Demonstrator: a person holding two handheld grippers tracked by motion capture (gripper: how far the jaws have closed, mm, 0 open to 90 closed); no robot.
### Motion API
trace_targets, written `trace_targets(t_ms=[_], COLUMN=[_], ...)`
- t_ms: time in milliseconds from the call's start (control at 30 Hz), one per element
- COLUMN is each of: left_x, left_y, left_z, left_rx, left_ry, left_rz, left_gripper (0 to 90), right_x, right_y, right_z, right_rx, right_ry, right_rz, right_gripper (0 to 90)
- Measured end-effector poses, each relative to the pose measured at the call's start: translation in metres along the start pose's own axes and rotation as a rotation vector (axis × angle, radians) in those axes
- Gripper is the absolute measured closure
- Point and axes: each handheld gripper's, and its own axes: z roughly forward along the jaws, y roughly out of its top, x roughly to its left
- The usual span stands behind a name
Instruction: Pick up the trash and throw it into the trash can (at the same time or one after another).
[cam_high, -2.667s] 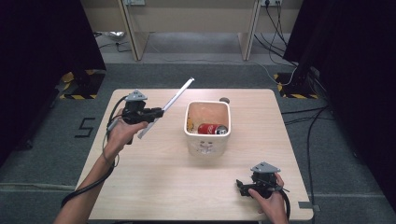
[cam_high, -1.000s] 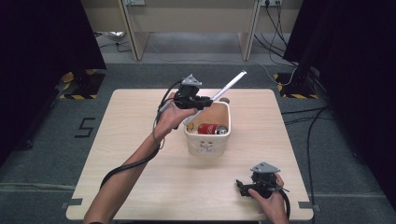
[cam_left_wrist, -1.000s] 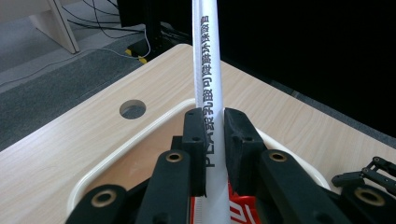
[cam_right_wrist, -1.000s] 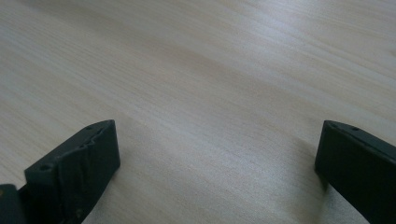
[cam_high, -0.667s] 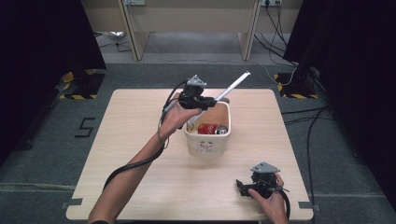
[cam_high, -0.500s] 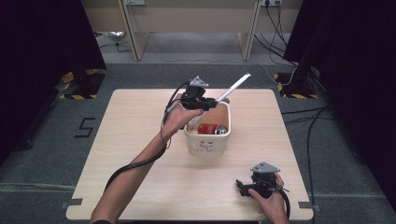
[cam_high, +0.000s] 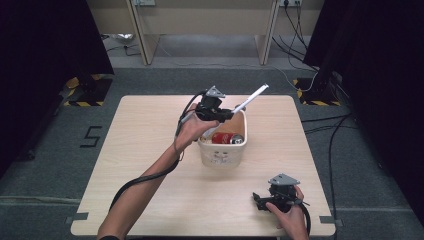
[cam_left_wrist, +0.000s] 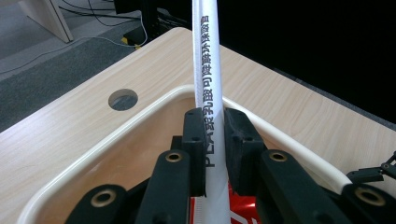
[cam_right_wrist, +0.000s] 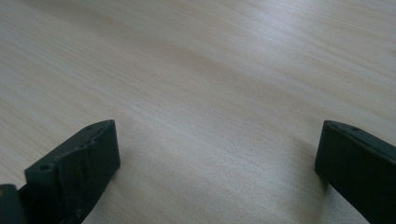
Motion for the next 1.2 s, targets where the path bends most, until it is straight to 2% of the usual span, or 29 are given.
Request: trace_targets(t_ms=[233,500,533,667,733,900,1067,1200], left_x=[0.000,0.002,0.002,0.003,0.004,0.003,0.003,0.002], left_y=[-0.007,-0.011,-0.012,-0.013,-0.012,-0.010,-0.009,-0.009], left_z=[0.007,0.007,0.007,0.004,0.002,-0.007,-0.013,-0.016], left_rx=[0.040,0.051,0.049,0.061,0.053,0.043,0.031,0.031], left_ry=[0.002,0.004,0.005,0.010,0.015,0.020,0.026,0.030], left_rz=[0.008,0.008,0.004,0.011,0.003,0.020,0.018,0.007], left_gripper=[78.7,78.0,73.4,67.6,59.3,56.2,54.0,47.1], right_x=[0.000,0.000,0.000,0.000,0.000,0.000,0.000,0.000], right_y=[0.000,0.000,0.000,0.000,0.000,0.000,0.000,0.000], right_z=[0.000,0.000,0.000,0.000,0.000,0.000,0.000,0.000], right_rx=[-0.001,-0.002,-0.001,-0.002,-0.001,-0.001,-0.003,-0.003], right_ry=[0.000,0.001,0.002,0.001,0.001,0.001,0.002,0.002], right_rz=[-0.003,-0.001,-0.001,-0.002,-0.001,-0.001,-0.001,-0.001], right_gripper=[0.2,0.2,0.2,0.2,0.2,0.2,0.2,0.2])
